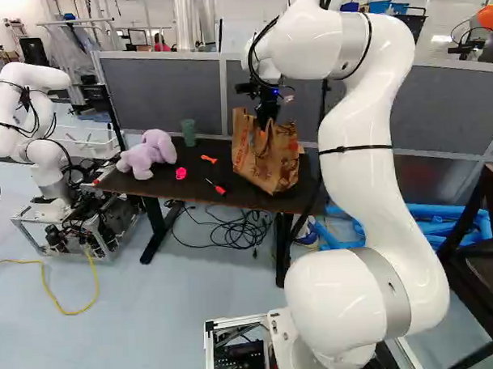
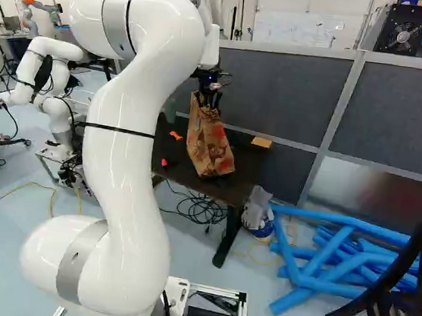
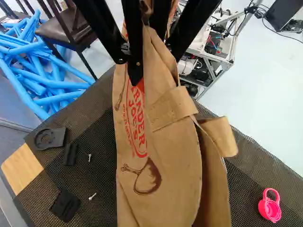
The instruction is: Pick up the bag on the ground and place it on the table
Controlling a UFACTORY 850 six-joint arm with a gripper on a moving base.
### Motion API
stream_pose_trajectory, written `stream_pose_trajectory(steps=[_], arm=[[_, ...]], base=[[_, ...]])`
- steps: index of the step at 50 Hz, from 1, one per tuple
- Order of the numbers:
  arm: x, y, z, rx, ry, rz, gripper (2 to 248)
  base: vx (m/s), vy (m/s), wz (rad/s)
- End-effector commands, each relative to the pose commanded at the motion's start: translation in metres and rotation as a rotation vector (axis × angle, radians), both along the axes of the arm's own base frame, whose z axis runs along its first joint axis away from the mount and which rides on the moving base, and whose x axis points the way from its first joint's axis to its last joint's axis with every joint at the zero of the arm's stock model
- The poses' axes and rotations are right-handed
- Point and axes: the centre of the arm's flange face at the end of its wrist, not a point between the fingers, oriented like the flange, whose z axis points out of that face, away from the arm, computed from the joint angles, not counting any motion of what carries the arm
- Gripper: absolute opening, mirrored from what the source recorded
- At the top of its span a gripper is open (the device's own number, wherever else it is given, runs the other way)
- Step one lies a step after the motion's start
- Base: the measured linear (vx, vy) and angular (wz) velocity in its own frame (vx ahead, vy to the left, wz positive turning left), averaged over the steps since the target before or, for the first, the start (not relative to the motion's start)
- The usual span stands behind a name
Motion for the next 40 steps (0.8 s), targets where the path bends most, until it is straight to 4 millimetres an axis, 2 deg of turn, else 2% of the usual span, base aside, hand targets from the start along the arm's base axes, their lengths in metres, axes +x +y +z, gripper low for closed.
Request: stream_pose_trajectory(steps=[11,26,27,31,32,36,37,40], arm=[[0.005,0.000,-0.016,0.001,0.022,0.000,23],[0.006,0.000,-0.019,0.001,0.026,0.000,23],[0.006,0.000,-0.019,0.001,0.026,0.000,47],[0.006,0.000,-0.019,0.001,0.026,0.000,47],[0.006,0.000,-0.019,0.001,0.026,0.000,79],[0.006,0.000,-0.019,0.001,0.026,0.000,79],[0.006,0.000,-0.019,0.001,0.026,0.000,113],[0.006,0.000,-0.019,0.001,0.026,0.000,113]], base=[[0.000,0.000,0.000],[0.000,0.000,0.000],[0.000,0.000,0.000],[0.000,0.000,0.000],[0.000,0.000,0.000],[0.000,0.000,0.000],[0.000,0.000,0.000],[0.000,0.000,0.000]])
